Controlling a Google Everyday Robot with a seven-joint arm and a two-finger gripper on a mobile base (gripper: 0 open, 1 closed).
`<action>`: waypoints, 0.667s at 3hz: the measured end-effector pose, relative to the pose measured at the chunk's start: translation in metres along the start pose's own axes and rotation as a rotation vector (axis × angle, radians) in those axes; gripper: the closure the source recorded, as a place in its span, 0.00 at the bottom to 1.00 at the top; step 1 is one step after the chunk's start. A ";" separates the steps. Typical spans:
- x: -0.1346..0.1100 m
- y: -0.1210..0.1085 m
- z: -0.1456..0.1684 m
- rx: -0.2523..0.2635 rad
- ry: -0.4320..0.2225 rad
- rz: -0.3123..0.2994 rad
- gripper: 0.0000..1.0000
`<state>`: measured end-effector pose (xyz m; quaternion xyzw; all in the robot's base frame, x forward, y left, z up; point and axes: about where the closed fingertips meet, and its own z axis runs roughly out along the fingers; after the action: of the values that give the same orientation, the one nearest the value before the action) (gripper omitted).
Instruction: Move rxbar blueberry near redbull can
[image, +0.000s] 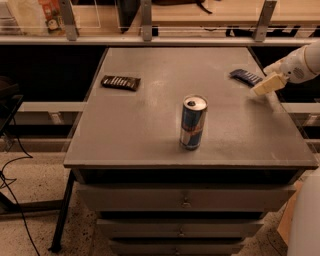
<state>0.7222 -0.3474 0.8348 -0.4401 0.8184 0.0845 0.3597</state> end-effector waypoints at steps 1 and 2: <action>0.012 0.003 -0.006 -0.003 -0.005 0.028 0.32; 0.026 0.006 -0.011 -0.007 -0.005 0.063 0.50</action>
Offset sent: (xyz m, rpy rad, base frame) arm -0.0395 -0.0326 -0.0144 0.0577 0.0417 -0.0769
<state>0.7024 -0.3658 0.8237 -0.4151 0.8307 0.0996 0.3573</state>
